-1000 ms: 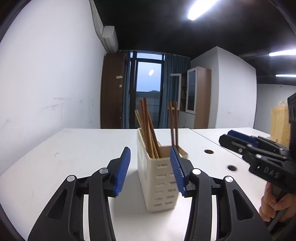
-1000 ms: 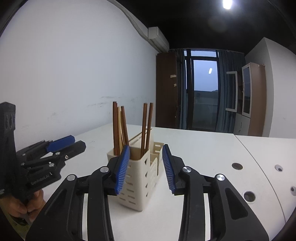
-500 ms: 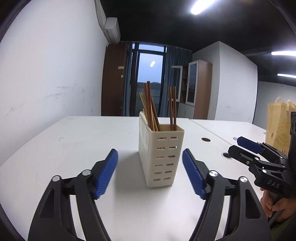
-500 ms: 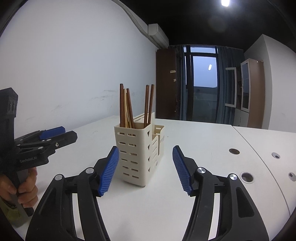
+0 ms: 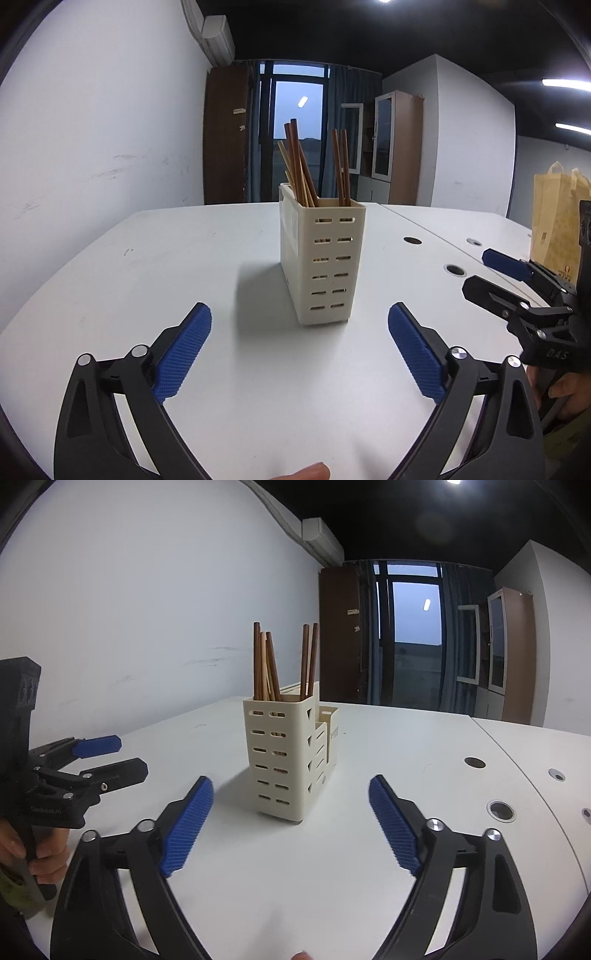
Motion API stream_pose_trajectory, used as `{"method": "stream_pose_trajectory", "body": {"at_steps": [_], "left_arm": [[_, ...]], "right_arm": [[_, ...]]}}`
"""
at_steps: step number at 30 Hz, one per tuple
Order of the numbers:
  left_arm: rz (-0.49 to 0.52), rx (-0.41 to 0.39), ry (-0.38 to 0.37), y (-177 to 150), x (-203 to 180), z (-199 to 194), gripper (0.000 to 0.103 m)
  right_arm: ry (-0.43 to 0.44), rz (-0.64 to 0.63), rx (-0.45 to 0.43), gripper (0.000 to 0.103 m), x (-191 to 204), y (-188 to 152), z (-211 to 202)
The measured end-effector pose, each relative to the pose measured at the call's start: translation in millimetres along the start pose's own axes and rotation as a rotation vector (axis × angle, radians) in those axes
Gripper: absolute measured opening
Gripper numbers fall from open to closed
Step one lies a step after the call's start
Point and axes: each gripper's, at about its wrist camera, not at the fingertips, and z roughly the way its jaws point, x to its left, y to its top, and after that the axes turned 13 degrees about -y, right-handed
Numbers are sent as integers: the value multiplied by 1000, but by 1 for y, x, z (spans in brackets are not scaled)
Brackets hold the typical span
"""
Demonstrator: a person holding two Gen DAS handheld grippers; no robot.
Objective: Organize utensils
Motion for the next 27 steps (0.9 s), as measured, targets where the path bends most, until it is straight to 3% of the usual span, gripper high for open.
{"method": "stream_pose_trajectory", "body": {"at_steps": [4,27], "left_arm": [[7,16,-15,-2,-4,1,96],[35,41,19,-7,-11,2,97]], "right_arm": [[-5,-20,-2,96,0,-4,-1],[18,-12,28,97,-1,-9,2]]}}
